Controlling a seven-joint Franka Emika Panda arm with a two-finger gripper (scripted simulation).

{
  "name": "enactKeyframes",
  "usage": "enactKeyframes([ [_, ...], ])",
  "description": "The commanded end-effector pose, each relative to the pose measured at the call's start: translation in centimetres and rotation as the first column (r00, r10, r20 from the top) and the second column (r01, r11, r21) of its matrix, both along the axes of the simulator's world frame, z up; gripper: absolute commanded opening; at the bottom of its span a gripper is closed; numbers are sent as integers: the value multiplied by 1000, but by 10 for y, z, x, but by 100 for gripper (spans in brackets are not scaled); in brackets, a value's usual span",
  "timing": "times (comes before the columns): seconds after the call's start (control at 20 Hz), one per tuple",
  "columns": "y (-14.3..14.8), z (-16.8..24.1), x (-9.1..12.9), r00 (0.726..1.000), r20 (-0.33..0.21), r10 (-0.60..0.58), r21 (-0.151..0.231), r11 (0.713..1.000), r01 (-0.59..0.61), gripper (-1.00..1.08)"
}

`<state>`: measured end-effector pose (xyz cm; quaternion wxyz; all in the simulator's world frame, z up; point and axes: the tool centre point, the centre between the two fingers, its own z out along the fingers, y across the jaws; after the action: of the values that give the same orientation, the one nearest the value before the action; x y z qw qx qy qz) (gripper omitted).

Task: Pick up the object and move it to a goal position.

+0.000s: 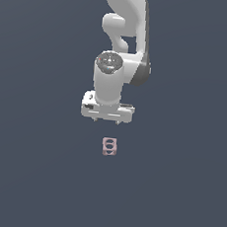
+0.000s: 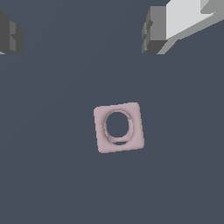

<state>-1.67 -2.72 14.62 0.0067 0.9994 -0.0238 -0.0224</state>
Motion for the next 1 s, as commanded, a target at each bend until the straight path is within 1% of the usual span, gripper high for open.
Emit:
enactKeyframes([
  [0.0,0,0,0,1000,0,0,0,1000,0,100],
  [0.45,16,8,1,998,-2,58,6,998,-58,100],
  [0.75,16,8,2,998,-1,59,6,998,-59,100],
  [0.95,17,3,8,998,3,66,6,998,-66,100],
])
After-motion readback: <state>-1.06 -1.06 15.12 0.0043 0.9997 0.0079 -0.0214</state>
